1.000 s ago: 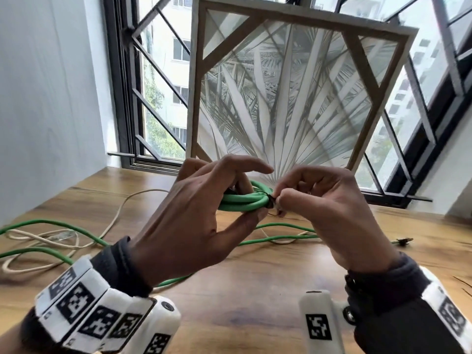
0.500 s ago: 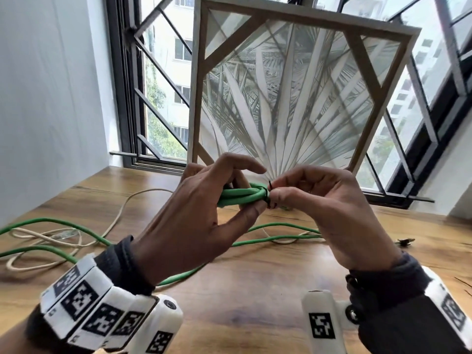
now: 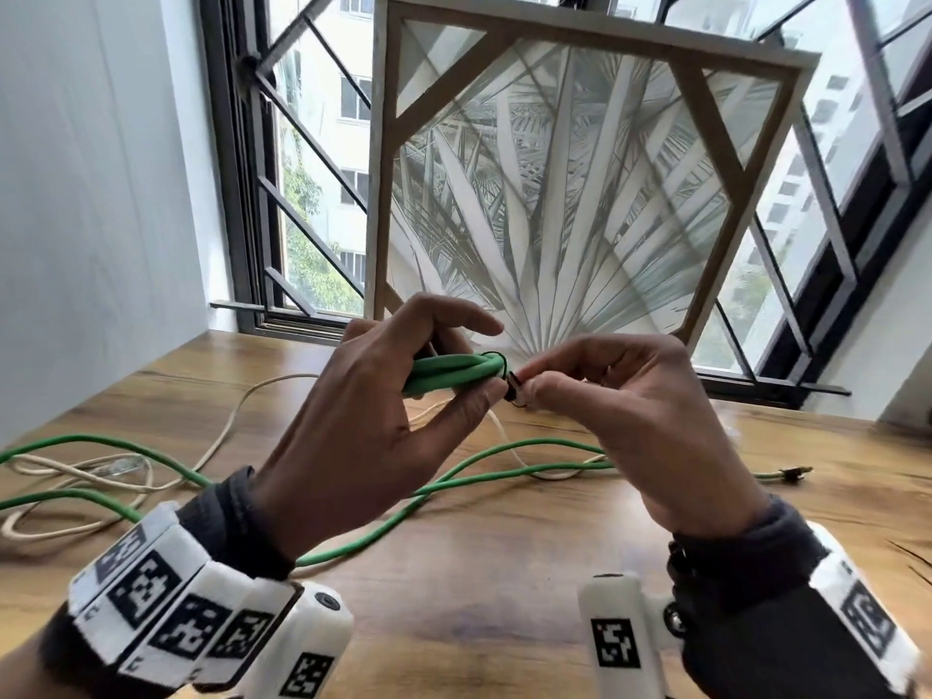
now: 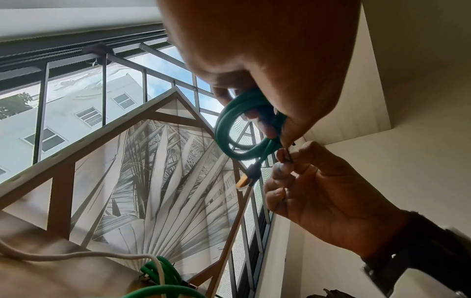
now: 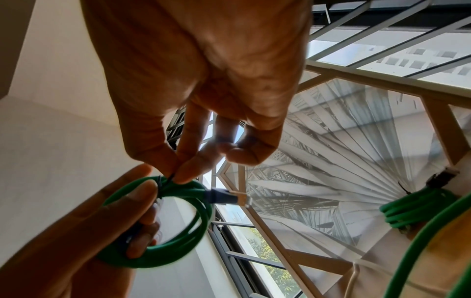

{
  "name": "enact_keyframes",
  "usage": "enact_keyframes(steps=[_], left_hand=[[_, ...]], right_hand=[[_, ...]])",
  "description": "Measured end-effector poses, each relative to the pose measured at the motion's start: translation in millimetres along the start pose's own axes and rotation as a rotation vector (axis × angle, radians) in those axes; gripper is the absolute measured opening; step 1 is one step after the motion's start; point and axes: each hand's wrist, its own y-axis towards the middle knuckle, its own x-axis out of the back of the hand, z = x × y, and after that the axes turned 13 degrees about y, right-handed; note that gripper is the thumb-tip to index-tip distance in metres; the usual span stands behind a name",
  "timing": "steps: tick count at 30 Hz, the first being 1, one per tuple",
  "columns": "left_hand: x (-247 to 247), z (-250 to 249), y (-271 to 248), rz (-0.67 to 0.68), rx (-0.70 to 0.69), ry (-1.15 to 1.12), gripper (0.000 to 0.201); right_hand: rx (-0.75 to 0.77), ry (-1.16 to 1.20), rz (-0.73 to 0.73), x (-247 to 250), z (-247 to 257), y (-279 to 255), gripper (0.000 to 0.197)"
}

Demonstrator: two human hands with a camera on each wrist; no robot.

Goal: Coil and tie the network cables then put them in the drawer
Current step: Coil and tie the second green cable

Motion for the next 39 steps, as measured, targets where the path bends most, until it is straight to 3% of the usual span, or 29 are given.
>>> enact_keyframes(steps=[22, 34, 39], left_hand=[[1.0, 0.0, 0.7, 0.028, -0.025, 0.054, 0.035], [2.9, -3.5, 3.1, 0.060, 0.029, -0.090, 0.035], [2.9, -4.1, 2.8, 0.120, 0.136, -0.231, 0.039]], right_hand=[[0.267, -0.393, -0.002, 0.0, -0.2, 0.9, 0.018], [0.339, -0.472, 0.025, -3.1, -0.4, 1.1, 0.016], [0.447, -0.588, 0.028, -6.1, 1.0, 0.2, 0.010]])
